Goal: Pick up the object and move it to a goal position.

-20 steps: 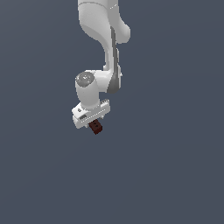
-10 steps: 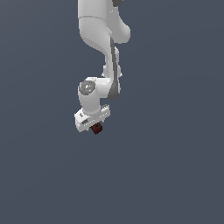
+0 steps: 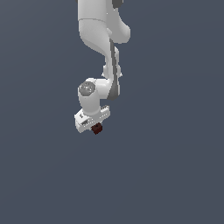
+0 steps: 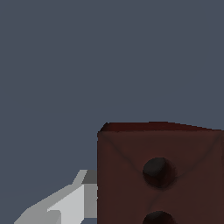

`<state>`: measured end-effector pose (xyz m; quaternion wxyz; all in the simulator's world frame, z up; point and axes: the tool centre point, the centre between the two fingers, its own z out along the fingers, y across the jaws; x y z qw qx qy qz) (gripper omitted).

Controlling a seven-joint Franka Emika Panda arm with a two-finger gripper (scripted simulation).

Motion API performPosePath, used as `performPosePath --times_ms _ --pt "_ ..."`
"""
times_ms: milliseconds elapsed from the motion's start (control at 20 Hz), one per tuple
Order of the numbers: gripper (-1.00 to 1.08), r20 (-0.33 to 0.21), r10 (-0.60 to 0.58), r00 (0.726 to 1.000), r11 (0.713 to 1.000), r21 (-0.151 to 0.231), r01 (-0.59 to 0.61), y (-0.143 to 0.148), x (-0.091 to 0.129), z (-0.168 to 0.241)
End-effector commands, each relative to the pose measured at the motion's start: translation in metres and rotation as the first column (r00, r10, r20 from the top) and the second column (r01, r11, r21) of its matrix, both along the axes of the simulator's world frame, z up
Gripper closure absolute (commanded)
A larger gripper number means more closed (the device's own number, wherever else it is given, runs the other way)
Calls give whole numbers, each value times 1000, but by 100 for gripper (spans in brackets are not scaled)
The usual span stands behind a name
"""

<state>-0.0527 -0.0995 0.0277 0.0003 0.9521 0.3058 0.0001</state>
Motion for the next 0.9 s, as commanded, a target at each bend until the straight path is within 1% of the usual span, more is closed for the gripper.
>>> performPosePath --times_ms 0,200,400,600,850 --pt "108 0 1 1000 1000 1 -1 1 0 -1" --pt "108 0 0 1000 1000 0 0 0 0 0" --pt "108 0 0 1000 1000 0 0 8 5 6" --pt "108 0 0 1000 1000 0 0 25 16 18" --pt "108 0 0 1000 1000 0 0 57 37 41"
